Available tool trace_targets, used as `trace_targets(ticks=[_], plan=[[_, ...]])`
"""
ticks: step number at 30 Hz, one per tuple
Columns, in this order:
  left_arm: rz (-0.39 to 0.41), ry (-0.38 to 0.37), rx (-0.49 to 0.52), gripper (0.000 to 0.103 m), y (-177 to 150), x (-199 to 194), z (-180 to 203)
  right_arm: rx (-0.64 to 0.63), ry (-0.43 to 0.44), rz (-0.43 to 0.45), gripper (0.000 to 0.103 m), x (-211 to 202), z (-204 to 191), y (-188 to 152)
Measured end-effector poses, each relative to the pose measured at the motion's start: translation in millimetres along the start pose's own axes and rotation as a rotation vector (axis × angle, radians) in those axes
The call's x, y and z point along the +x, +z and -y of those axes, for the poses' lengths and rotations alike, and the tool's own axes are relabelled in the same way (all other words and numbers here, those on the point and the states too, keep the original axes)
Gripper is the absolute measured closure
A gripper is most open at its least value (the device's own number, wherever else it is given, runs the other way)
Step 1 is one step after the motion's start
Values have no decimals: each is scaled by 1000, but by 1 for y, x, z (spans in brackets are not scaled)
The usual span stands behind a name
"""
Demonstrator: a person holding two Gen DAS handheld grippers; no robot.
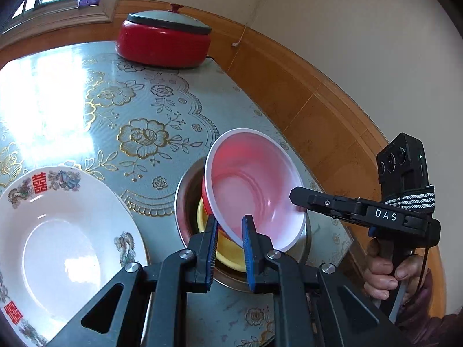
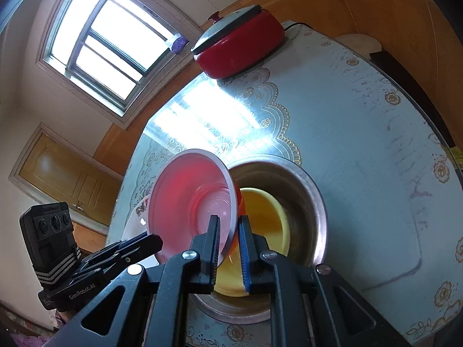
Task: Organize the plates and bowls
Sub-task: 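Lower the red bowl into the yellow bowl and open the left tool, then move the left tool to the steel bowl rim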
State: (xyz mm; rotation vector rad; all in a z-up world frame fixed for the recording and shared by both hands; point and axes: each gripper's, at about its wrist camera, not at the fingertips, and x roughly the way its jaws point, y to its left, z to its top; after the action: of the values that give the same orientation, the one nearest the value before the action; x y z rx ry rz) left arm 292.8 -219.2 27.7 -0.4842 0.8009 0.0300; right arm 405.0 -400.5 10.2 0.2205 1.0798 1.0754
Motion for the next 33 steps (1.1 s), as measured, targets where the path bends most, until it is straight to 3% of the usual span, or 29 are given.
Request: trace_targets(ticks=[10,12,22,29,33], plan=[[-83,32,-20,84,-17,21,3,-26,-61,-42,89,-2,7,-12],[-83,36,-19,83,-20,23,5,-48,-96,-45,82,0,6,-13],[-60,51,-3,76,-23,19,9,-128,-201,-63,81,8,2,-8],[-48,69,12,76,-23,20,12,-295,-307,-86,81,24,-15,-3],[-39,65,13,68,-23,18,14,-433,-388,-162,81,44,-27,-5]])
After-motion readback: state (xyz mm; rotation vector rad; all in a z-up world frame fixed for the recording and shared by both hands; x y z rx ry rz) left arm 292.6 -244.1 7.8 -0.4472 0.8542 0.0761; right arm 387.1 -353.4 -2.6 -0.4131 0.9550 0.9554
